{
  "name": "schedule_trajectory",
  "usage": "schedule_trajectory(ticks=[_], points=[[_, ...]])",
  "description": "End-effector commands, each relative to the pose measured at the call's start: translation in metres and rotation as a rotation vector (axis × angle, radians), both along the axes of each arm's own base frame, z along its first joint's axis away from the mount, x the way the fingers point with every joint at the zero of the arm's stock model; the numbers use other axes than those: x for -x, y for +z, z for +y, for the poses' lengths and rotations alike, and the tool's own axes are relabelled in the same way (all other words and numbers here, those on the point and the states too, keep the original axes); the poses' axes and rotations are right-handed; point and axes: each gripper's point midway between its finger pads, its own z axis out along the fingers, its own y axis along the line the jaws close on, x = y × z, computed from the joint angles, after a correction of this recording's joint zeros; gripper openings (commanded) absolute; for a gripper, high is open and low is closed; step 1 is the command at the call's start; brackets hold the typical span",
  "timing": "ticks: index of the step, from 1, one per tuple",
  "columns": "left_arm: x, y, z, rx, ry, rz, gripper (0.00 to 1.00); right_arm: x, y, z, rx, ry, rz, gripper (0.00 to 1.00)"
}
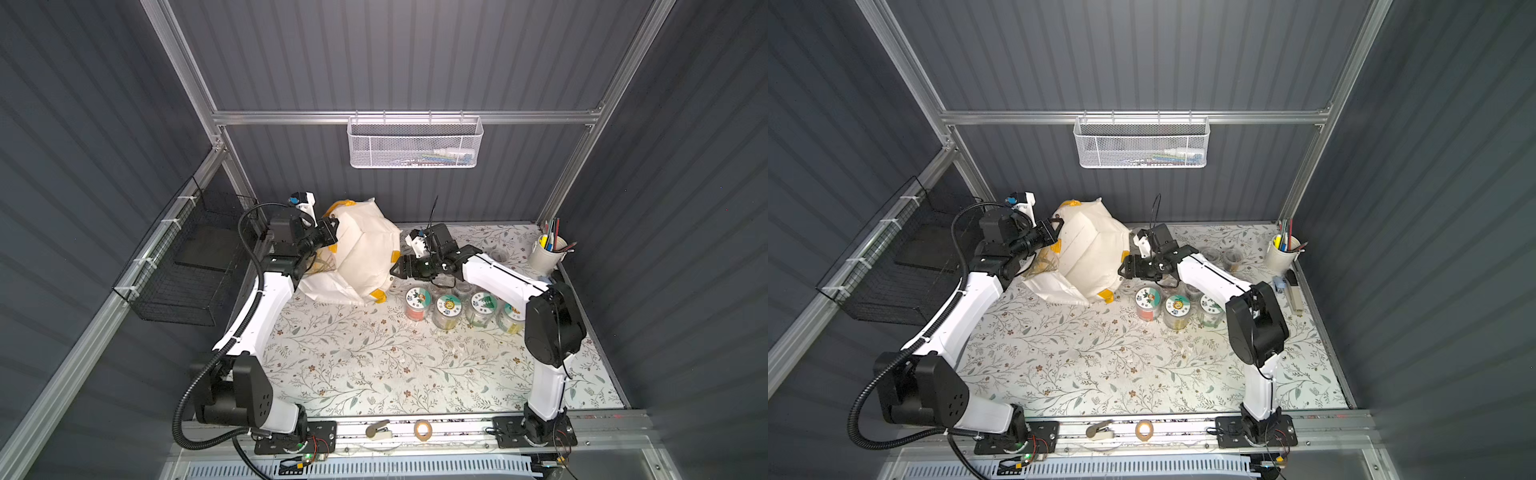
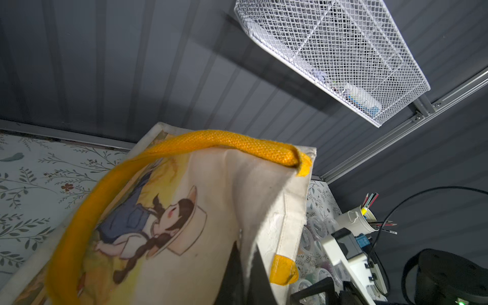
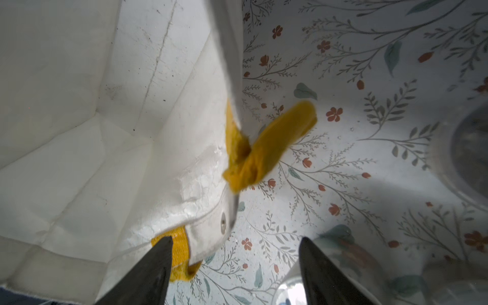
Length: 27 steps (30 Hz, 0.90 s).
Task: Take out the seed jars from the canvas bag
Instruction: Place the canvas bag at the center of the board.
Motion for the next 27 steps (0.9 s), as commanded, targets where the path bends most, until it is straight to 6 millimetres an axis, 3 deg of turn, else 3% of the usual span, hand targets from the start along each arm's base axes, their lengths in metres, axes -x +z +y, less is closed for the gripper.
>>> schedule_trajectory(ticks=[1, 5, 10, 12, 22, 27], points=[[0.007, 0.049, 0.002, 0.034, 0.000, -0.104, 0.00, -0.017, 0.005, 0.016, -0.080, -0.011, -0.018, 0.71], [0.007, 0.051, 0.001, 0.046, -0.003, -0.103, 0.00, -0.029, 0.001, 0.028, -0.121, -0.016, -0.014, 0.65], [0.009, 0.042, 0.001, 0.039, -0.003, -0.080, 0.00, -0.030, 0.018, 0.035, -0.181, -0.001, -0.042, 0.34], [0.009, 0.034, 0.003, 0.015, 0.003, -0.057, 0.00, -0.026, 0.029, 0.036, -0.202, 0.019, -0.061, 0.27], [0.013, -0.038, 0.027, -0.136, 0.108, 0.157, 0.00, -0.002, 0.090, 0.032, -0.214, 0.153, -0.103, 0.24], [0.027, -0.054, 0.031, -0.144, 0.118, 0.214, 0.00, 0.001, 0.098, 0.022, -0.186, 0.180, -0.077, 0.26]])
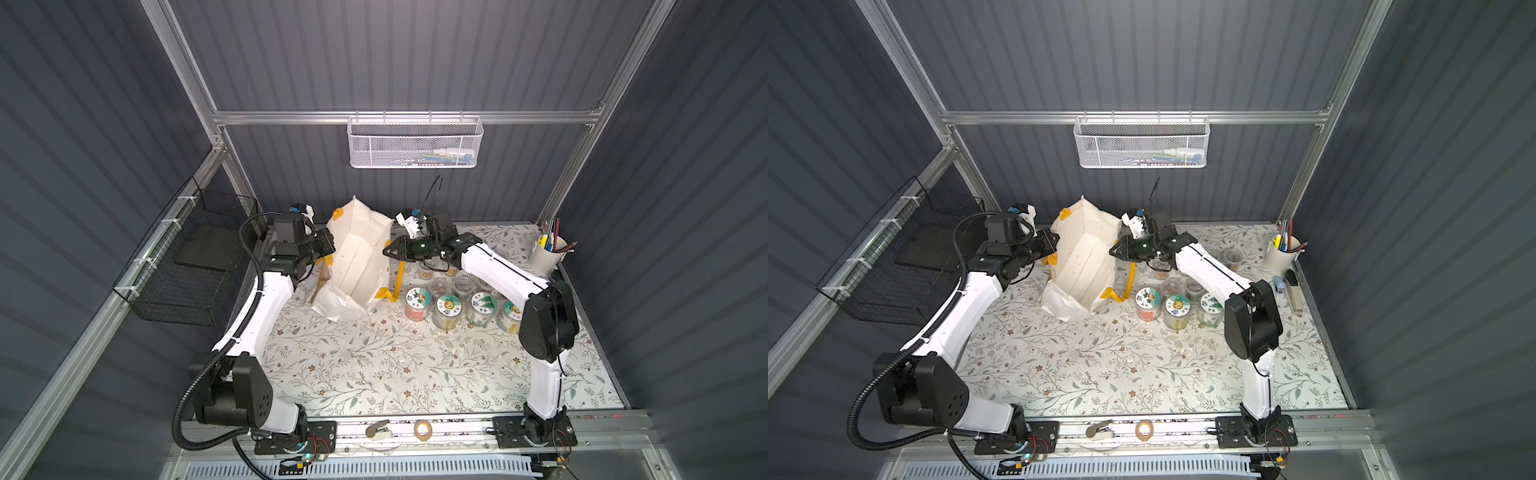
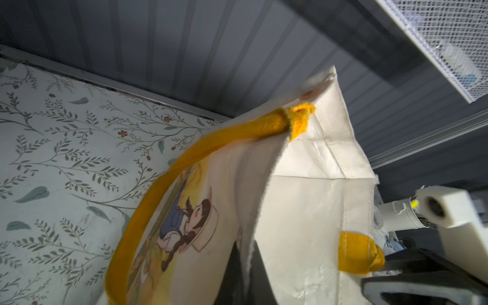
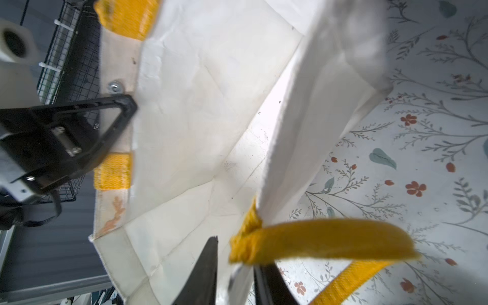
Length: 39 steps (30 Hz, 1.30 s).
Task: Take out the seed jars from the canvas bag
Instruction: Place the canvas bag at the center of the board.
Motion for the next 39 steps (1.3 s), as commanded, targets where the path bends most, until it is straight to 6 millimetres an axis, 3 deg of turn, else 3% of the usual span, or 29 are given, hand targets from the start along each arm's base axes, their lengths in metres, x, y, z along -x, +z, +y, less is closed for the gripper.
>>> schedule_trajectory(ticks=[1, 7, 8, 11, 16, 22, 30, 36, 39], points=[[0.015, -0.002, 0.008, -0.027, 0.018, 0.019, 0.00, 0.010, 0.009, -0.011, 0.028, 0.047, 0.017, 0.26], [0.032, -0.013, 0.005, 0.013, 0.007, 0.067, 0.00, 0.016, 0.015, -0.016, 0.072, 0.086, 0.014, 0.29], [0.034, -0.013, 0.005, 0.013, 0.008, 0.067, 0.00, 0.017, 0.013, -0.016, 0.078, 0.088, 0.019, 0.33], [0.035, -0.014, 0.007, 0.008, 0.016, 0.065, 0.00, 0.020, -0.003, -0.019, 0.096, 0.083, 0.047, 0.57], [0.032, -0.012, 0.006, 0.008, 0.008, 0.062, 0.00, 0.026, -0.032, -0.026, 0.142, 0.049, 0.079, 0.71], [0.031, -0.012, 0.005, 0.005, 0.005, 0.060, 0.00, 0.027, -0.064, -0.021, 0.167, 0.046, 0.123, 0.69], [0.036, -0.008, 0.006, 0.011, 0.008, 0.051, 0.00, 0.033, -0.080, 0.009, 0.141, 0.101, 0.170, 0.60], [0.038, -0.010, 0.006, 0.011, 0.009, 0.053, 0.00, 0.035, -0.091, 0.011, 0.149, 0.100, 0.190, 0.51], [0.038, -0.009, 0.006, 0.011, 0.007, 0.049, 0.00, 0.035, -0.092, 0.012, 0.145, 0.103, 0.196, 0.36]])
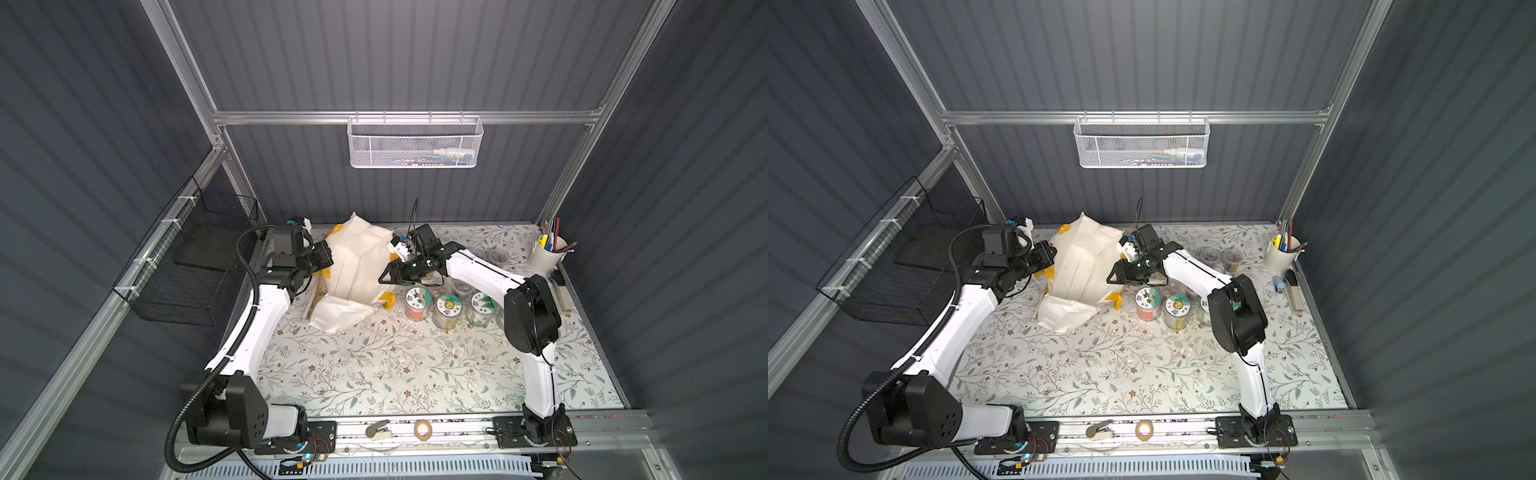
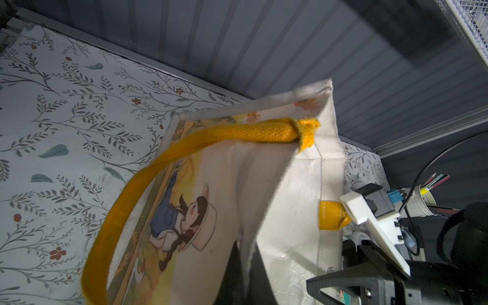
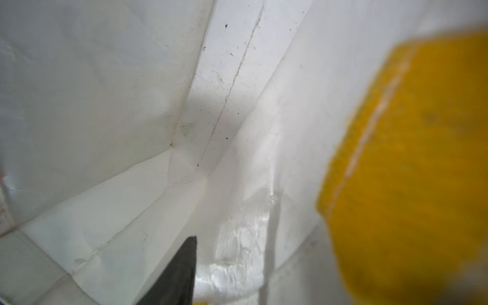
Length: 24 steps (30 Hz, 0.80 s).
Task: Take out the seed jars from the canvas bag
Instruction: Place the canvas bag at the center of the board.
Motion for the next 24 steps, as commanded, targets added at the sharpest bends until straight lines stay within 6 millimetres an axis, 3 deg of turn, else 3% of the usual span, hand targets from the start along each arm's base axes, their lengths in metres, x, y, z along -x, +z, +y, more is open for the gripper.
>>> schedule_trajectory(ticks=[1, 4, 6, 11, 15, 18, 24], points=[[0.007, 0.003, 0.002, 0.010, 0.002, 0.005, 0.00, -0.001, 0.011, 0.004, -0.036, 0.011, -0.006, 0.30], [0.009, 0.005, 0.002, 0.010, 0.000, 0.000, 0.00, 0.002, 0.022, 0.004, -0.053, 0.021, -0.022, 0.14], [0.010, 0.007, 0.002, 0.012, 0.000, -0.004, 0.00, 0.002, 0.034, -0.001, -0.059, 0.017, -0.053, 0.09], [0.015, 0.007, 0.000, 0.032, -0.002, 0.001, 0.00, -0.003, 0.067, -0.018, -0.075, -0.005, -0.121, 0.05], [0.018, 0.001, -0.004, 0.059, -0.015, 0.019, 0.00, -0.007, 0.091, -0.029, -0.078, -0.016, -0.167, 0.08], [0.020, -0.003, -0.004, 0.062, -0.015, 0.029, 0.00, -0.011, 0.092, -0.034, -0.063, -0.017, -0.178, 0.10], [0.020, -0.011, -0.004, 0.066, -0.013, 0.046, 0.00, -0.017, 0.073, -0.036, -0.058, -0.027, -0.120, 0.13]])
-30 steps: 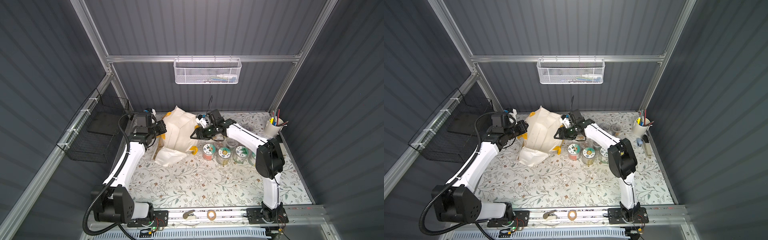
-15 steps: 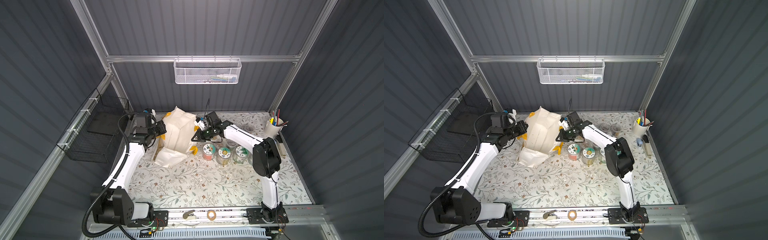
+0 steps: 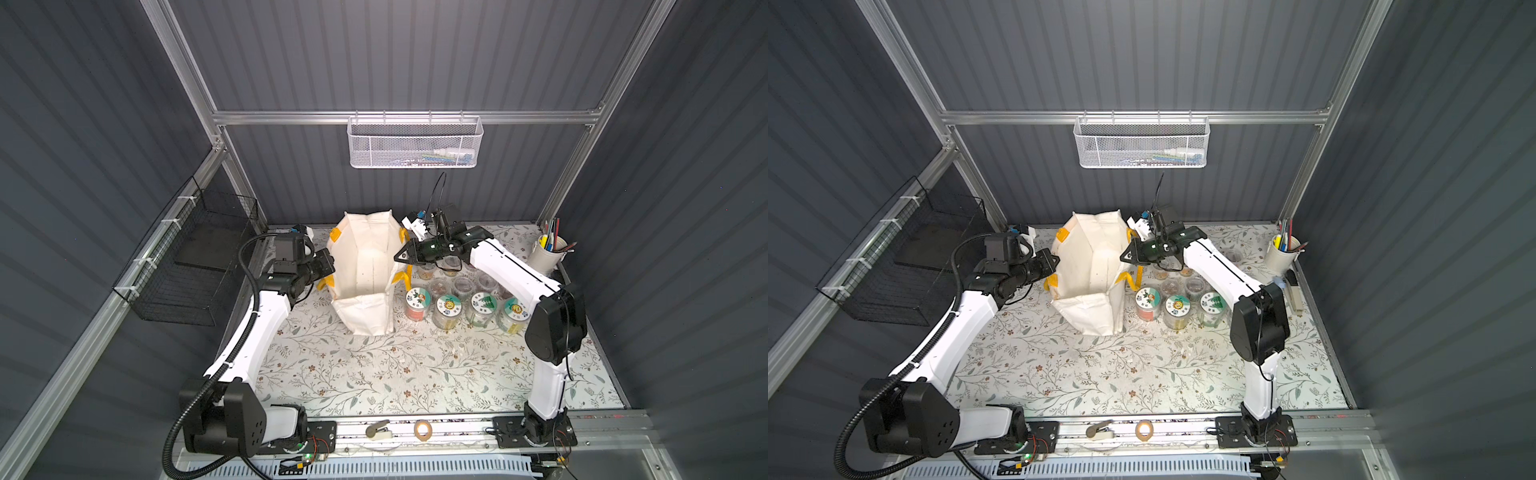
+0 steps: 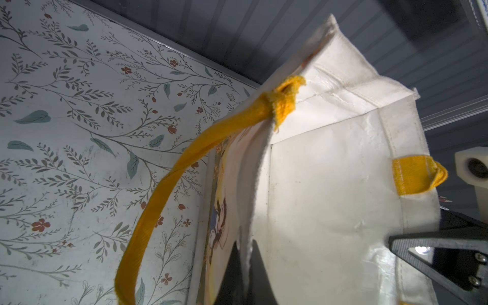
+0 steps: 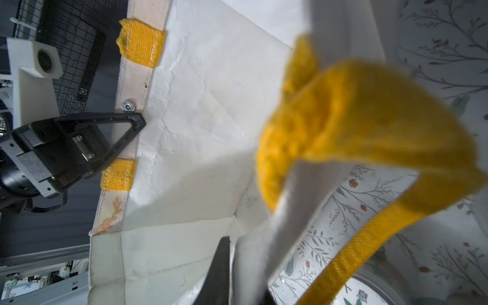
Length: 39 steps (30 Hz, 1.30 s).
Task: Take out the seed jars from the canvas bag
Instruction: Place the canvas bag at the center of the board, then reset both arms
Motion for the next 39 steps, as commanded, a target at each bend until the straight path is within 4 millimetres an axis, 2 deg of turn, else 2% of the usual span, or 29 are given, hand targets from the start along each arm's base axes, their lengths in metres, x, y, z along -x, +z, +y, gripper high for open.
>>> schedule_trajectory(ticks=[1, 2, 3, 4, 6, 8, 10, 11, 15, 19, 22, 25, 27, 29, 33, 35, 39], points=[[0.002, 0.007, -0.001, 0.021, -0.007, -0.021, 0.00, -0.001, -0.014, 0.000, 0.012, 0.012, 0.024, 0.14], [0.002, 0.005, -0.001, 0.020, -0.007, -0.014, 0.00, -0.001, -0.014, 0.000, 0.013, 0.007, 0.022, 0.22], [0.002, 0.005, -0.002, 0.017, -0.012, -0.012, 0.03, -0.001, -0.014, -0.002, 0.019, 0.001, 0.023, 0.34], [0.002, 0.003, -0.002, 0.017, -0.018, -0.011, 0.13, -0.001, -0.014, -0.003, 0.022, -0.003, 0.020, 0.43], [0.002, 0.002, -0.003, 0.014, -0.023, -0.001, 0.42, -0.002, -0.008, -0.006, 0.027, -0.017, -0.002, 0.63], [0.002, 0.005, 0.001, 0.004, -0.006, 0.002, 0.67, -0.002, -0.001, -0.011, 0.034, -0.029, -0.021, 0.77], [0.003, 0.013, 0.005, -0.011, 0.012, -0.010, 0.93, -0.003, 0.008, -0.017, 0.034, -0.043, -0.044, 0.83], [0.004, 0.019, 0.008, -0.022, 0.026, -0.023, 1.00, -0.002, 0.015, -0.021, 0.031, -0.049, -0.056, 0.84], [0.011, 0.047, 0.021, -0.094, 0.060, -0.057, 1.00, -0.003, 0.037, -0.037, 0.016, -0.081, -0.097, 0.86], [0.022, 0.079, 0.040, -0.163, 0.130, -0.123, 1.00, -0.006, 0.055, -0.065, -0.012, -0.149, -0.143, 0.86], [0.034, 0.103, 0.056, -0.207, 0.198, -0.192, 1.00, -0.012, 0.059, -0.100, -0.038, -0.240, -0.175, 0.86], [0.043, 0.117, 0.078, -0.262, 0.304, -0.244, 1.00, -0.027, 0.055, -0.148, -0.056, -0.385, -0.213, 0.86], [0.046, 0.121, 0.094, -0.295, 0.385, -0.280, 1.00, -0.037, 0.045, -0.186, -0.022, -0.500, -0.241, 0.86], [0.046, 0.116, 0.109, -0.330, 0.468, -0.305, 1.00, -0.044, 0.033, -0.220, 0.031, -0.602, -0.270, 0.86], [0.040, 0.090, 0.133, -0.429, 0.591, -0.335, 1.00, -0.052, 0.011, -0.281, 0.115, -0.794, -0.316, 0.86], [0.036, 0.071, 0.144, -0.484, 0.648, -0.340, 1.00, -0.049, 0.002, -0.302, 0.121, -0.858, -0.334, 0.86], [0.024, 0.022, 0.156, -0.596, 0.691, -0.331, 1.00, -0.042, -0.009, -0.325, 0.110, -0.940, -0.374, 0.86]])
